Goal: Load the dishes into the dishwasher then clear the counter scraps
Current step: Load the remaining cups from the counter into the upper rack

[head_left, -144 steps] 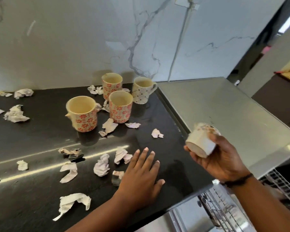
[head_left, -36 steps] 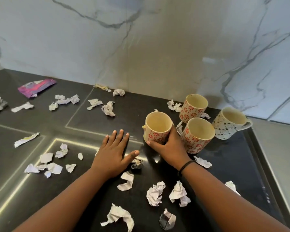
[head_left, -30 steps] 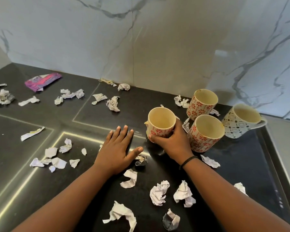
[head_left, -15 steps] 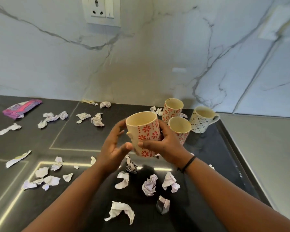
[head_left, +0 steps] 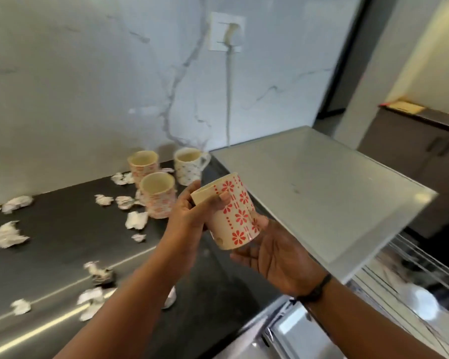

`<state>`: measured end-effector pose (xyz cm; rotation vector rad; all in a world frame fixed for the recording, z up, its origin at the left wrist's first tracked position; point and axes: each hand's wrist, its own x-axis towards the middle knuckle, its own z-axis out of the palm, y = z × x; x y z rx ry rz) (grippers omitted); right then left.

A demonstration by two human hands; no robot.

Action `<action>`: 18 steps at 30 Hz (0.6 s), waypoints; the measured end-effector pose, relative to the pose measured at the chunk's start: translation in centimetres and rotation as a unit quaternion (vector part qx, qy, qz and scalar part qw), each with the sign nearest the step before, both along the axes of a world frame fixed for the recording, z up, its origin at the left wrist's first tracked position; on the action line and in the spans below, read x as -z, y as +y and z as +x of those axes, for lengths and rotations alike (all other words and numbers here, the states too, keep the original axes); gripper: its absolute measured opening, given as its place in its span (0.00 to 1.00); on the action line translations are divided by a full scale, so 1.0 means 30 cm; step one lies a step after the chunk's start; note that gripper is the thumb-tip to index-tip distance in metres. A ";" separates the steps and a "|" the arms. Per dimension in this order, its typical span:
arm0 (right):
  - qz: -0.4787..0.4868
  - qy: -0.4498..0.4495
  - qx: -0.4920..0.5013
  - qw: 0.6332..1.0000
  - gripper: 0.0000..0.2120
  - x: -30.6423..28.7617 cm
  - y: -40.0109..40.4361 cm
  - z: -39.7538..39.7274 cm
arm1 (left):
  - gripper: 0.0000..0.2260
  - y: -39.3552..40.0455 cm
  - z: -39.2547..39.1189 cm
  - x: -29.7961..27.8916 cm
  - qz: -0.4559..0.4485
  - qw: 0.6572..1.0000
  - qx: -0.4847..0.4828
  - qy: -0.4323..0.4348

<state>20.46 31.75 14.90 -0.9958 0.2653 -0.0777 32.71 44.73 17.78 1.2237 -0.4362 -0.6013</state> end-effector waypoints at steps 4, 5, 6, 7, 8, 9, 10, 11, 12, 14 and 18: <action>0.188 0.003 0.076 0.979 0.45 0.053 -0.129 -0.289 | 0.38 -0.270 -0.208 0.034 -0.004 0.997 0.077 0.033; 0.233 -0.007 0.109 0.966 0.46 0.064 -0.164 -0.363 | 0.39 -0.346 -0.278 0.047 0.001 0.994 0.103 0.032; 0.261 -0.020 0.143 0.954 0.46 0.074 -0.199 -0.432 | 0.40 -0.417 -0.347 0.060 0.005 0.990 0.134 0.037; 0.284 -0.034 0.175 0.942 0.45 0.080 -0.240 -0.506 | 0.42 -0.490 -0.418 0.079 0.012 0.985 0.168 0.043; 0.298 -0.045 0.203 0.932 0.42 0.087 -0.281 -0.578 | 0.44 -0.557 -0.486 0.098 0.020 0.978 0.202 0.038; 0.304 -0.048 0.227 0.924 0.40 0.096 -0.317 -0.641 | 0.45 -0.611 -0.545 0.117 0.034 0.972 0.232 0.022; 0.303 -0.044 0.259 0.916 0.38 0.111 -0.366 -0.722 | 0.47 -0.678 -0.618 0.143 0.051 0.963 0.266 0.000; 0.300 -0.034 0.292 0.907 0.39 0.129 -0.415 -0.797 | 0.48 -0.738 -0.684 0.168 0.070 0.952 0.298 -0.024; 0.306 -0.023 0.323 0.895 0.41 0.152 -0.468 -0.881 | 0.48 -0.801 -0.756 0.194 0.086 0.939 0.330 -0.044; 0.310 0.001 0.360 0.880 0.42 0.198 -0.555 -1.026 | 0.44 -0.903 -0.861 0.262 0.113 0.910 0.392 -0.071; 0.259 0.092 0.373 0.886 0.37 0.302 -0.728 -1.307 | 0.47 -1.082 -1.022 0.401 0.216 0.817 0.520 -0.123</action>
